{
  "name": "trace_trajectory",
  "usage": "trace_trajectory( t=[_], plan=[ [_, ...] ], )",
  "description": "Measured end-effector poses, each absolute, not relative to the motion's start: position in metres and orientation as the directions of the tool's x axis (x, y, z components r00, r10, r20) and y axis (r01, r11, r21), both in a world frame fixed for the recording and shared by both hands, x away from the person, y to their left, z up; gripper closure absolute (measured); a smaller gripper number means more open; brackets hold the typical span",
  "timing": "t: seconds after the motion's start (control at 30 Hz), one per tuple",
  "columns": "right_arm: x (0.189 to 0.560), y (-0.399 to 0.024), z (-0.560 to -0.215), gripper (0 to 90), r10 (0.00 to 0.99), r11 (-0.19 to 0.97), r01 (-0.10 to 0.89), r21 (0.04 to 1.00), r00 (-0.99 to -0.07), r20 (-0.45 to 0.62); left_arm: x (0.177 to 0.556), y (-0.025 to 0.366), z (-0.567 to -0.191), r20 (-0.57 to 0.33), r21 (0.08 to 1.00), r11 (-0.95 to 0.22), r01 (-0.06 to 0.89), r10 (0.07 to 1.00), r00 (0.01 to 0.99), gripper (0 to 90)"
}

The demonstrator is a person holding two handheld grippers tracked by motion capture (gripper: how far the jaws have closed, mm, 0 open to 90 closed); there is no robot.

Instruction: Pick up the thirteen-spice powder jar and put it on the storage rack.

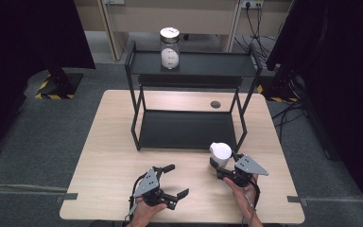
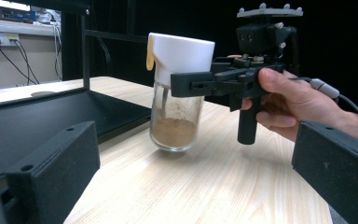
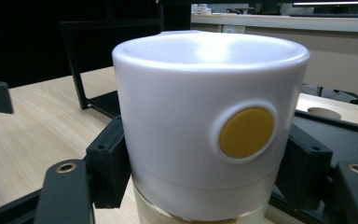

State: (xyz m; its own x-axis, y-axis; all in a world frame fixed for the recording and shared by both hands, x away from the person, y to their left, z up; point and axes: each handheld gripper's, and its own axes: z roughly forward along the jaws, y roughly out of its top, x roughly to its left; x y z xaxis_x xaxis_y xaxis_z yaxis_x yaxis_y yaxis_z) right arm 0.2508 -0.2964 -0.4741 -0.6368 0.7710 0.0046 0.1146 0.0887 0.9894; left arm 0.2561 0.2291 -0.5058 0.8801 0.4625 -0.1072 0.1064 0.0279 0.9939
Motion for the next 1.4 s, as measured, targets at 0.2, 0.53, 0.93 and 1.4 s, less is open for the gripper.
trace_trajectory(
  t=[0.2,0.53,0.93,1.4],
  plan=[
    [0.248,-0.297,-0.467,30.7,0.76,0.092,0.108,0.99,-0.65,0.0,0.256,0.229,-0.506,-0.11,0.994,0.03,0.109,0.462,0.88,0.2],
    [0.243,-0.295,-0.451,30.7,0.749,0.089,0.107,0.99,-0.663,0.004,0.256,0.23,-0.506,-0.108,0.994,0.028,0.107,0.463,0.88,0.2],
    [0.242,-0.298,-0.43,30.7,0.734,0.075,0.096,0.993,-0.679,0.01,0.257,0.231,-0.506,-0.111,0.994,0.031,0.109,0.469,0.876,0.2],
    [0.246,-0.296,-0.4,30.7,0.721,0.082,0.071,0.994,-0.693,-0.01,0.256,0.231,-0.506,-0.112,0.993,0.032,0.11,0.475,0.873,0.2]
  ],
)
